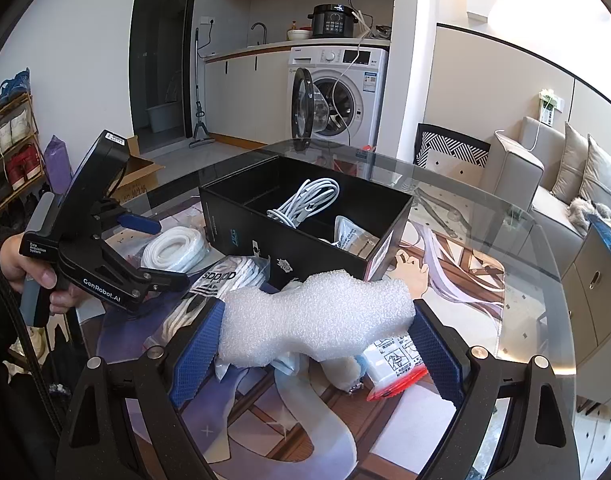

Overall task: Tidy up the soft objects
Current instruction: 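Close the left tool on the bagged white rope coil while right holds the foam, then lift the rope bag with the left tool while the right tool lifts the foam over the box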

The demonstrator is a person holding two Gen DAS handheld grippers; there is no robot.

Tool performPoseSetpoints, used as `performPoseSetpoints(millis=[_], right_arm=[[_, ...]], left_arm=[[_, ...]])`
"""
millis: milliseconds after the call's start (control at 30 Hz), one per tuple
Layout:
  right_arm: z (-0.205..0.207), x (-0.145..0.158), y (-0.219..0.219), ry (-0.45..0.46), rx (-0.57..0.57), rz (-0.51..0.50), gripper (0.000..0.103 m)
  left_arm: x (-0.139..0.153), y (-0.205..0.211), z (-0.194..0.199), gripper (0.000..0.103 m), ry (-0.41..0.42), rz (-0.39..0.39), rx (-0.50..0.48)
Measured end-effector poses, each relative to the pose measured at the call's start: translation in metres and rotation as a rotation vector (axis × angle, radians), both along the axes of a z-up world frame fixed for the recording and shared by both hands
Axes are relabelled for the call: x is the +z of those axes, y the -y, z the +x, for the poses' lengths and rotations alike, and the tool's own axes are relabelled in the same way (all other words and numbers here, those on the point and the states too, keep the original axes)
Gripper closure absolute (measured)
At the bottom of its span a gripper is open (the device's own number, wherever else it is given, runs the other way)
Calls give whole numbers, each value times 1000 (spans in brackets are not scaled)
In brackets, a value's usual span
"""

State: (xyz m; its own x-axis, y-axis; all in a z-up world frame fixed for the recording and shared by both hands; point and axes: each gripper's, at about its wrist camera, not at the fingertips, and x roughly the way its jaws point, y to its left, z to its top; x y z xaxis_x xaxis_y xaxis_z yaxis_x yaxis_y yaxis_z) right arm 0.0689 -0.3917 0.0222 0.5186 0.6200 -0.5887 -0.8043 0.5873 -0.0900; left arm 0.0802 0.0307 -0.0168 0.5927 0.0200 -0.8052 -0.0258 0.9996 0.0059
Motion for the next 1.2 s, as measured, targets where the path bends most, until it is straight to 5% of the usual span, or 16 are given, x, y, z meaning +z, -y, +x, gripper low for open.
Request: performPoseSetpoints(millis=[267, 433, 633, 1200], right_arm=[[0, 0, 0, 2, 0, 0, 11], [0, -1, 0, 1, -1, 1, 11], [1, 1, 4, 6, -6, 7, 11], [-5, 10, 7, 33, -9, 23, 11]], left_arm=[[0, -1, -2, 8, 12, -41, -12], [5, -2, -4, 41, 44, -42, -35], [9, 0, -7, 59, 62, -57, -68], [28, 0, -24, 64, 134, -92, -96]])
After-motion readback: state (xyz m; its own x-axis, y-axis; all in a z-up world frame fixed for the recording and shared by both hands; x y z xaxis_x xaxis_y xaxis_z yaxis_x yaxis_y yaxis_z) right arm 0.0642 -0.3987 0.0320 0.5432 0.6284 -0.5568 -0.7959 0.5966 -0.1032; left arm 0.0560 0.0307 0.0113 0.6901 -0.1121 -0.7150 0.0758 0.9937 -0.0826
